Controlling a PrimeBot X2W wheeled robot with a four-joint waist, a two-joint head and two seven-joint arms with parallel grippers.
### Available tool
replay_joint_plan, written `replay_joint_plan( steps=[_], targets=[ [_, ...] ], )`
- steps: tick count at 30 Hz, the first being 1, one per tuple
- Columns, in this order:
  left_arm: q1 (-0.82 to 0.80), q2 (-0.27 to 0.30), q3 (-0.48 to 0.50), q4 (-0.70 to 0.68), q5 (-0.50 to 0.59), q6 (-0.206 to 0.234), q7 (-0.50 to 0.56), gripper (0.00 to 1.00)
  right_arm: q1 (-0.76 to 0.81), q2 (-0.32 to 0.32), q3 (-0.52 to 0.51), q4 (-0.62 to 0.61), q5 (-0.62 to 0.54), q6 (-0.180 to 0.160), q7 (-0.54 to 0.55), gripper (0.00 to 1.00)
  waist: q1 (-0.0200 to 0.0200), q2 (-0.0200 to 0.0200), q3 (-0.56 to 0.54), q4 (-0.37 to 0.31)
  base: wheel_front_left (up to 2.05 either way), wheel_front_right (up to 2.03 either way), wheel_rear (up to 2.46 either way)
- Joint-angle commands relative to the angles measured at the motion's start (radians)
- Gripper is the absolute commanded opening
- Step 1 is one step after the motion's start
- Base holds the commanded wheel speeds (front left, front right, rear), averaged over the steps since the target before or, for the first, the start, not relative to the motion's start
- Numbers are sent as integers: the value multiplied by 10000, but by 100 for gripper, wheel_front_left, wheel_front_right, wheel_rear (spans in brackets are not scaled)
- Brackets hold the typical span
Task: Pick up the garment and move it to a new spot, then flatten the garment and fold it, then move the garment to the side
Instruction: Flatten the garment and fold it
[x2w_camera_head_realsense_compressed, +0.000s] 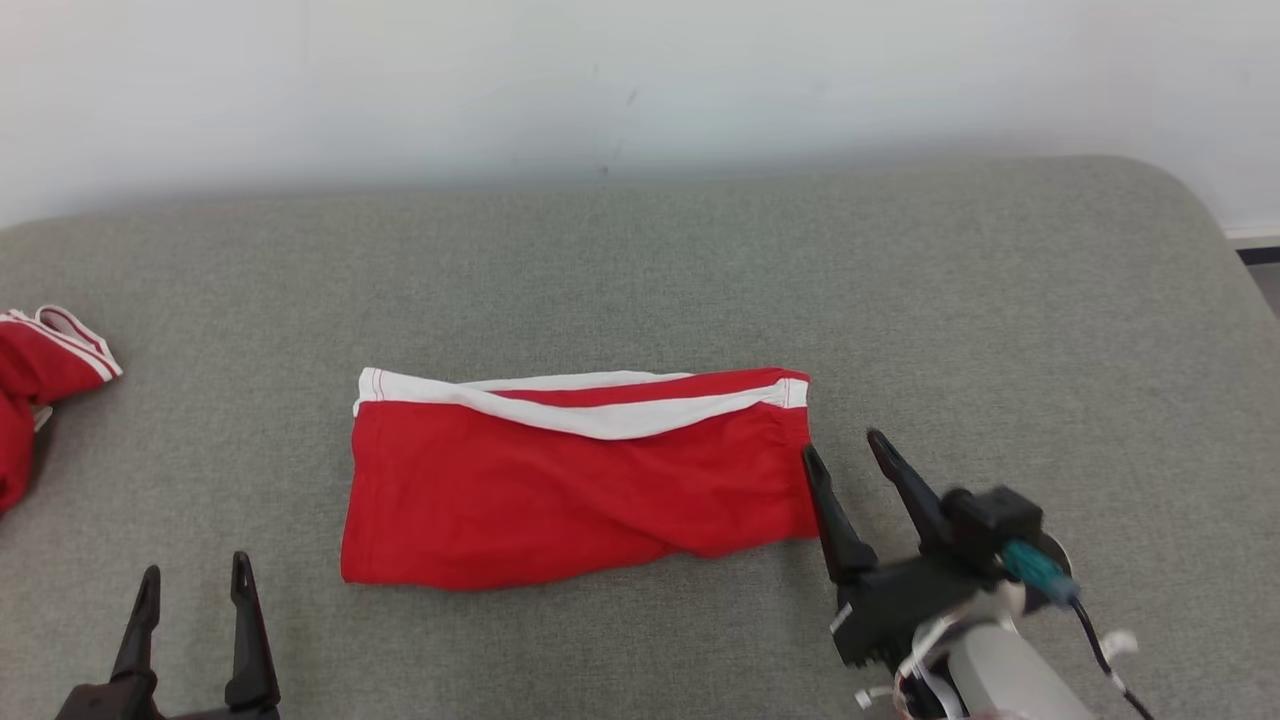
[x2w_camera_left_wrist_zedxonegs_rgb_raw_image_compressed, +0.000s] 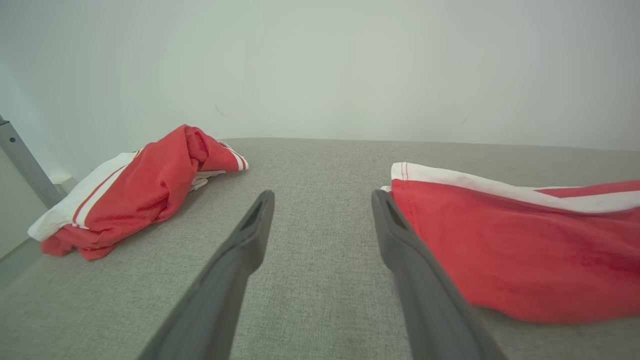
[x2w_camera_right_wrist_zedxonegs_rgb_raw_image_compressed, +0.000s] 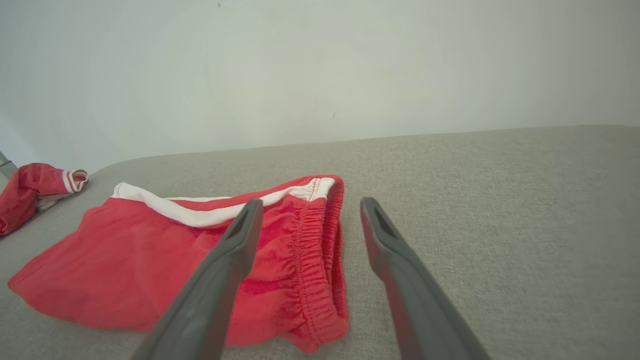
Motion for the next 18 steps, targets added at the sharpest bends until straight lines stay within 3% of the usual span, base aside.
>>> replay_joint_plan(
  steps=[1,8,12,18],
  targets=[
    [-104,-84,53,-23,76,-53,-31,100,-249,-45,115,243,8,-23,-3,100,0,0,104,62,0,0,0],
    [-345,-300,53,60,229,-219,-31,100,-2417,-11,665,3310,234,-24,285,100,0,0,373,512,0,0,0],
    [-422,-378,66,192,225,-286,-32,100,-3333,131,713,4994,915,-24,602,100,0,0,401,742,0,0,0],
    [-476,-416,-30,261,286,-321,-32,100,-3894,280,997,6349,1816,-24,1754,100,0,0,362,882,0,0,0]
  ],
)
